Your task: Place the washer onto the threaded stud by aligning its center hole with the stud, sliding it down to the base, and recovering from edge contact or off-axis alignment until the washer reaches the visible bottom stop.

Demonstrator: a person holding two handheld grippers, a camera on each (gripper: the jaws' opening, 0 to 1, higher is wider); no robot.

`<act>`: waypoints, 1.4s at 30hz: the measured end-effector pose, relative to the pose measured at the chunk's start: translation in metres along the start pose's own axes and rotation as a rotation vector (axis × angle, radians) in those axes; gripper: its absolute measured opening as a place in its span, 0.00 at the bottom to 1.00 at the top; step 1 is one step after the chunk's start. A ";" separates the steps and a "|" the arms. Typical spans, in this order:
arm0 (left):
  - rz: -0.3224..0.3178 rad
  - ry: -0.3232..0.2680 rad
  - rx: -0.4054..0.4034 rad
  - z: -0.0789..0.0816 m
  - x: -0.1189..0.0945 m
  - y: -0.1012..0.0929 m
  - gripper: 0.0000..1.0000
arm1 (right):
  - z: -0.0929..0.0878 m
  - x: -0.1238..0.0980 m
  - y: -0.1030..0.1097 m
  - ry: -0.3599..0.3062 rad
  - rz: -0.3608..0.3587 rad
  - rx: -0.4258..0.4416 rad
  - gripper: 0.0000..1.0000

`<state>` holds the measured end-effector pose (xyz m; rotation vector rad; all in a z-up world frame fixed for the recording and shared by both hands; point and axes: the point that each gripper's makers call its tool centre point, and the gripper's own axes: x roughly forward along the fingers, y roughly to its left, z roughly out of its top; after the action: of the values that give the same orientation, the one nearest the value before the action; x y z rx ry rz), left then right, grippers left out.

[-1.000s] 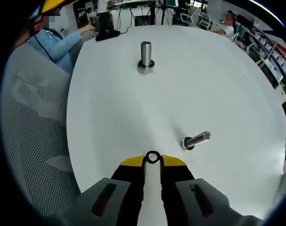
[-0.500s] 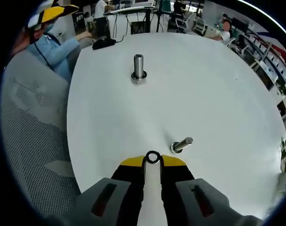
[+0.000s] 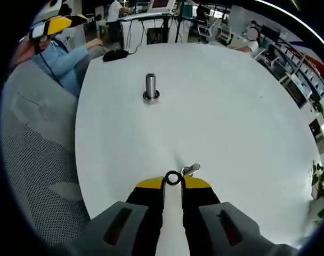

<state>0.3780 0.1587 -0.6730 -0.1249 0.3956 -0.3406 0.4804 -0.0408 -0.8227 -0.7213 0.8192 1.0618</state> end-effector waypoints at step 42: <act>-0.014 -0.007 -0.023 0.001 -0.001 0.000 0.20 | 0.017 0.004 -0.024 0.043 0.008 0.019 0.14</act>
<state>0.3778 0.1588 -0.6721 -0.1514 0.3923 -0.3490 0.5080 -0.0329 -0.8145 -0.7275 0.8680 1.0475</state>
